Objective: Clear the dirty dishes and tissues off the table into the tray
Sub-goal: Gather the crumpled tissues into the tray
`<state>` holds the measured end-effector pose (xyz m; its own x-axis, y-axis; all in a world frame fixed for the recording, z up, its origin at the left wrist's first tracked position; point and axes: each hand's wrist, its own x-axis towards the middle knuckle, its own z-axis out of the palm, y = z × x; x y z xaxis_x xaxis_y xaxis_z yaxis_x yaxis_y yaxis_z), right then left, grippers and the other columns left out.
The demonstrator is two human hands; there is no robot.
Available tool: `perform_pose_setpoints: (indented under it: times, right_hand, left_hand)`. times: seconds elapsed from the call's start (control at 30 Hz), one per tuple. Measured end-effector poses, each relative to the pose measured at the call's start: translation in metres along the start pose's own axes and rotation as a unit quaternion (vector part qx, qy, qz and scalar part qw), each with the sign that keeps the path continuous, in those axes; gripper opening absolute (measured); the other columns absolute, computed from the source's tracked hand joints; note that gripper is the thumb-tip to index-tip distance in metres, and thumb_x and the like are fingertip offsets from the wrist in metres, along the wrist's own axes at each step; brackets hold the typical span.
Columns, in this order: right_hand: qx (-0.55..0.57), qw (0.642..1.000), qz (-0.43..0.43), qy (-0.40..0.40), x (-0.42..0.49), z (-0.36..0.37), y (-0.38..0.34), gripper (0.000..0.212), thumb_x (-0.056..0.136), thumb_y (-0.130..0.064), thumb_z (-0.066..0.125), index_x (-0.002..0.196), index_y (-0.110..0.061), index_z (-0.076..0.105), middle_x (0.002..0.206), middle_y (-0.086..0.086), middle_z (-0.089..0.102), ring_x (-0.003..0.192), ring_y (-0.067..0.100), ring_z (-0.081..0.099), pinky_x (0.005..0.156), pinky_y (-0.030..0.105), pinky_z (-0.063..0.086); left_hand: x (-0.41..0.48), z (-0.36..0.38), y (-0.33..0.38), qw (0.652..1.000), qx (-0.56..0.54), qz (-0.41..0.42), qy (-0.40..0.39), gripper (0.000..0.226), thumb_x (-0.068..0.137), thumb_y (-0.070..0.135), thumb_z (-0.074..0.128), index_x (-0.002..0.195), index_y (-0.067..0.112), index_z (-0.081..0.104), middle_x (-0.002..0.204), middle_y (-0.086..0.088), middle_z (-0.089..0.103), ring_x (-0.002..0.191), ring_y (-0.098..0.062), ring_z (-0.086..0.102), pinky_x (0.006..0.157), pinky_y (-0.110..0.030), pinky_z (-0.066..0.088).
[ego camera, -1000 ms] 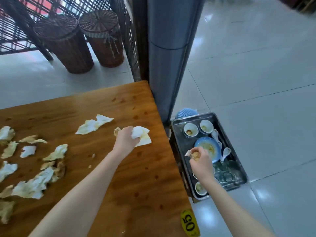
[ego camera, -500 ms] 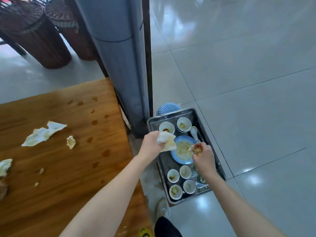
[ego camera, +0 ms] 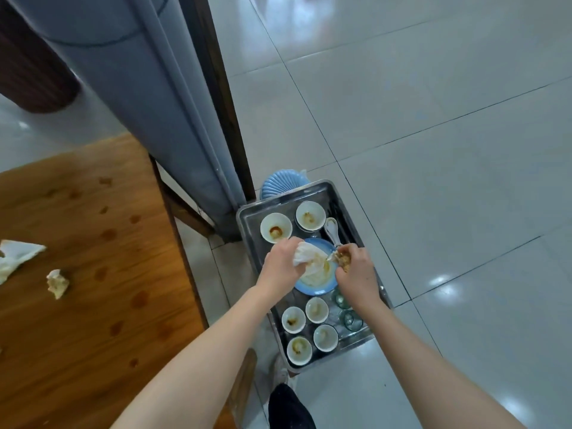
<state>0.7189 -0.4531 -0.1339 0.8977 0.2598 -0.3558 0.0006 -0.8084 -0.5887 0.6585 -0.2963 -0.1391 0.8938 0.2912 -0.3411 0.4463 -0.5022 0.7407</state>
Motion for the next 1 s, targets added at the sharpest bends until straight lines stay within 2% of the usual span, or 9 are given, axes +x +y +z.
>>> perform_pose_setpoints:
  times: [0.23, 0.37, 0.5, 0.63, 0.8, 1.0]
  right_hand:
    - [0.013, 1.0, -0.011, -0.018, 0.005, 0.009, 0.006, 0.034, 0.081, 0.002, 0.056, 0.111, -0.015, 0.054, 0.105, -0.002, 0.043, 0.101, 0.024, 0.05, 0.077, 0.027, 0.04]
    - [0.047, 0.998, -0.017, -0.035, 0.005, 0.007, 0.006, 0.05, 0.083, -0.001, 0.061, 0.129, -0.018, 0.051, 0.13, 0.003, 0.044, 0.117, 0.019, 0.047, 0.091, 0.02, 0.034]
    - [0.043, 0.998, -0.02, -0.042, 0.0, 0.003, 0.005, 0.058, 0.082, -0.002, 0.065, 0.135, -0.021, 0.048, 0.142, 0.004, 0.039, 0.128, 0.018, 0.04, 0.096, 0.016, 0.027]
    - [0.023, 0.998, -0.029, -0.042, -0.009, 0.001, 0.002, 0.059, 0.083, -0.003, 0.065, 0.137, -0.017, 0.046, 0.144, 0.005, 0.039, 0.132, 0.019, 0.038, 0.102, 0.022, 0.03]
    - [0.009, 0.998, -0.057, -0.03, -0.029, 0.002, -0.01, 0.053, 0.082, -0.002, 0.065, 0.132, -0.014, 0.051, 0.133, 0.001, 0.05, 0.118, 0.014, 0.045, 0.092, 0.017, 0.032]
    - [0.021, 0.996, -0.077, -0.03, -0.057, 0.01, -0.045, 0.049, 0.083, -0.003, 0.061, 0.128, -0.018, 0.053, 0.128, 0.001, 0.052, 0.12, 0.017, 0.047, 0.099, 0.03, 0.04]
  left_hand:
    - [0.006, 0.01, -0.012, 1.0, -0.025, -0.002, -0.007, 0.055, 0.082, 0.005, 0.066, 0.133, 0.019, 0.049, 0.122, -0.004, 0.053, 0.115, -0.023, 0.05, 0.1, -0.041, 0.043]
    - [0.005, 0.008, -0.013, 0.999, -0.025, -0.018, -0.037, 0.081, 0.08, 0.015, 0.071, 0.148, 0.031, 0.029, 0.145, 0.001, 0.041, 0.134, -0.018, 0.037, 0.11, -0.046, 0.034]
    - [-0.002, 0.004, -0.015, 0.998, -0.015, -0.011, -0.056, 0.095, 0.077, 0.022, 0.077, 0.151, 0.034, 0.02, 0.151, 0.005, 0.032, 0.138, -0.014, 0.031, 0.112, -0.05, 0.032]
    - [-0.012, -0.003, -0.017, 0.999, -0.007, -0.009, -0.048, 0.09, 0.079, 0.024, 0.077, 0.151, 0.031, 0.023, 0.152, 0.005, 0.033, 0.138, -0.013, 0.031, 0.113, -0.047, 0.031]
    - [-0.033, -0.019, -0.016, 1.0, 0.014, -0.024, -0.014, 0.067, 0.088, 0.021, 0.066, 0.146, 0.029, 0.033, 0.141, 0.001, 0.043, 0.128, -0.019, 0.042, 0.106, -0.046, 0.039]
    - [-0.072, -0.059, -0.028, 0.998, 0.023, -0.041, 0.043, 0.056, 0.093, 0.013, 0.058, 0.143, 0.025, 0.035, 0.133, -0.002, 0.048, 0.128, -0.018, 0.045, 0.109, -0.045, 0.038]
